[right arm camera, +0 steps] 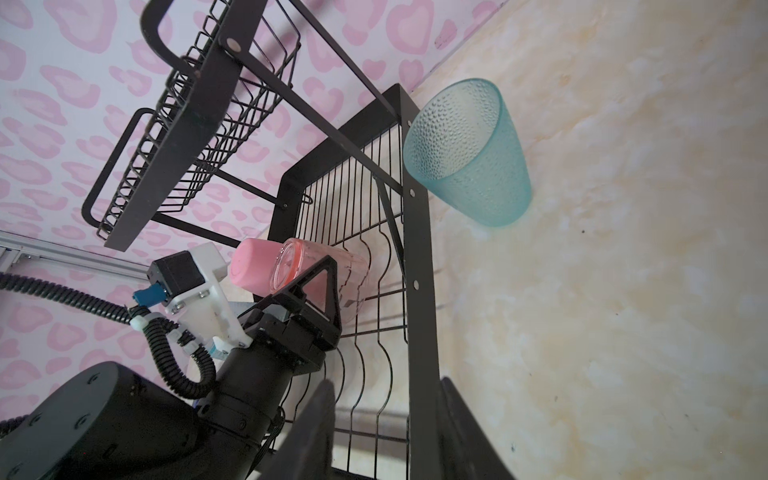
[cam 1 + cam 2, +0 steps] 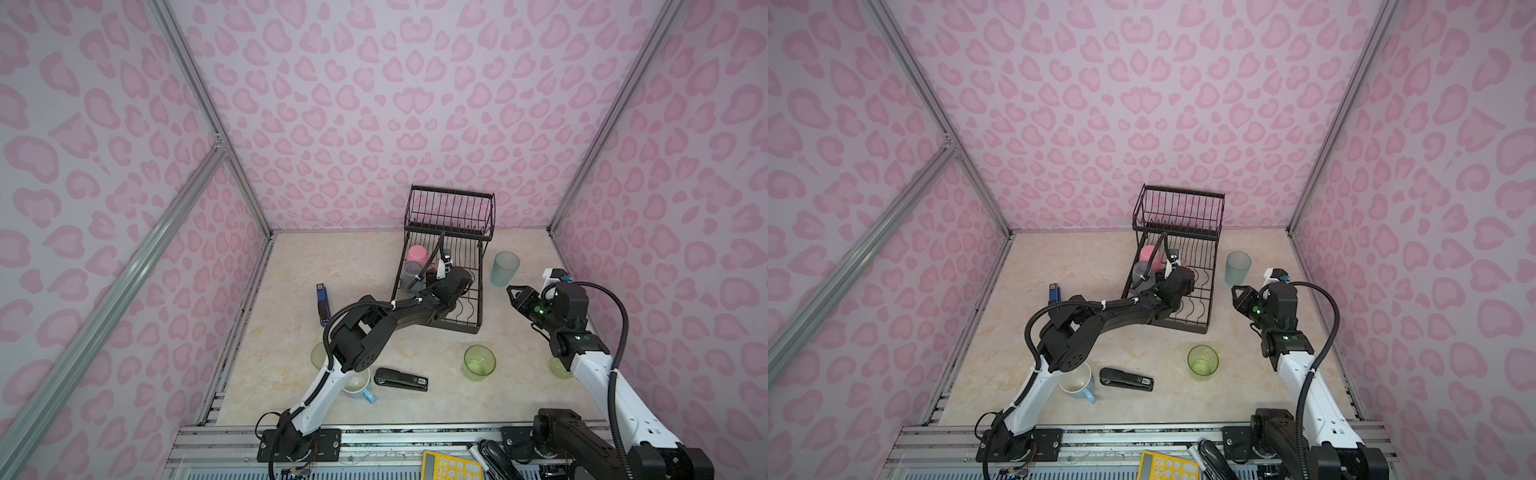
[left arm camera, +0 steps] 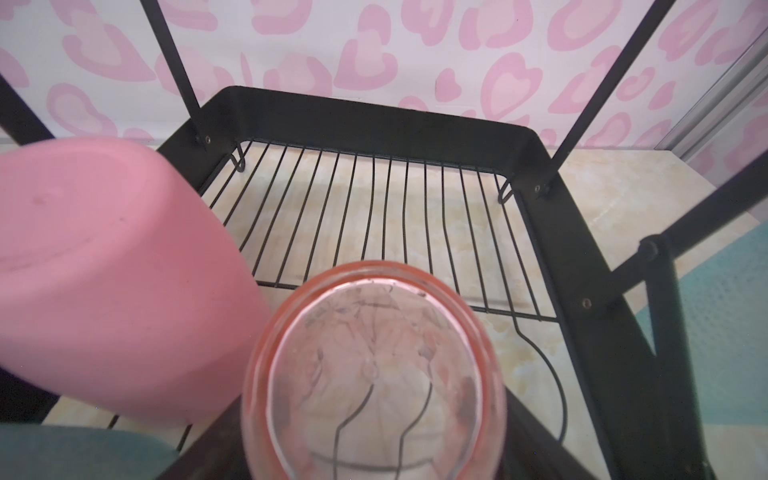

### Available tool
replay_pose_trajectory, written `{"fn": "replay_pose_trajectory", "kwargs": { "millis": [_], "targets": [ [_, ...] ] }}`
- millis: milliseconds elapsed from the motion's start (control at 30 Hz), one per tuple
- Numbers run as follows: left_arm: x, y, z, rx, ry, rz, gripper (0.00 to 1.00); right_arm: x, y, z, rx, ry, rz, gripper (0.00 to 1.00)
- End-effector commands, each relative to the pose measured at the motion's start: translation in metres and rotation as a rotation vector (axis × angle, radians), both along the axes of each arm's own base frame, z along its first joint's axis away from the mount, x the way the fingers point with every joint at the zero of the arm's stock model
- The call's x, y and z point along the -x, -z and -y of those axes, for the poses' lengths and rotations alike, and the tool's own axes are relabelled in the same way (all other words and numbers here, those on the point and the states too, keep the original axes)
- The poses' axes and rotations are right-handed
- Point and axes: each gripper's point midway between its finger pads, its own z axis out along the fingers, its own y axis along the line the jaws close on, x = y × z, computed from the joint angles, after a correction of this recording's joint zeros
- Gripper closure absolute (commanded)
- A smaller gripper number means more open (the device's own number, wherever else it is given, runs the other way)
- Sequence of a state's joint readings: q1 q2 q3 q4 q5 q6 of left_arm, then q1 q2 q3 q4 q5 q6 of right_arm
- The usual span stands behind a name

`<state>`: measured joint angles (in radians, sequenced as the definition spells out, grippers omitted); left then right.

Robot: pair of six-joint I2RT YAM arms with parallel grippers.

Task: Load the cups into the dish rack
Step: 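Stand the clear cup upright beside the pink cup and open the left gripper, then withdraw the left gripper from the rack while the right moves toward the green cup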

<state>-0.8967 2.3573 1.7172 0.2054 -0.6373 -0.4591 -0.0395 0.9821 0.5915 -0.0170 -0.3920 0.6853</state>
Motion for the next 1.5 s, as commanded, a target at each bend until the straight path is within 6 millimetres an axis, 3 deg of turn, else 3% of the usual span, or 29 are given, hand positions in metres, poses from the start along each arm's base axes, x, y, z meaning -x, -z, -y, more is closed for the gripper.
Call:
{"fn": "replay_pose_trajectory", "kwargs": {
  "millis": [0, 200, 400, 600, 900, 1133, 1467],
  "targets": [
    [0.006, 0.023, -0.002, -0.045, 0.011, -0.075, 0.27, -0.003, -0.003, 0.003, 0.018, 0.009, 0.021, 0.60],
    [0.006, 0.033, -0.001, -0.062, 0.004, -0.108, 0.20, -0.002, -0.001, 0.003, 0.022, 0.007, 0.015, 0.60],
    [0.006, 0.027, 0.003, -0.050, 0.022, -0.111, 0.11, 0.000, -0.001, 0.001, 0.020, -0.005, 0.000, 0.58],
    [0.007, 0.002, 0.007, -0.015, 0.050, -0.084, 0.04, 0.003, -0.001, -0.001, 0.015, -0.013, -0.016, 0.55],
    [0.015, -0.035, 0.018, 0.059, 0.133, -0.057, 0.01, 0.016, -0.002, 0.003, 0.045, 0.000, -0.046, 0.44],
    [0.028, -0.057, 0.016, 0.090, 0.166, -0.035, 0.00, 0.026, 0.001, 0.004, 0.066, -0.003, -0.094, 0.43],
    [0.052, -0.074, 0.020, 0.103, 0.237, -0.023, 0.00, 0.046, 0.008, -0.004, 0.171, -0.037, -0.204, 0.45]
  ]
}}
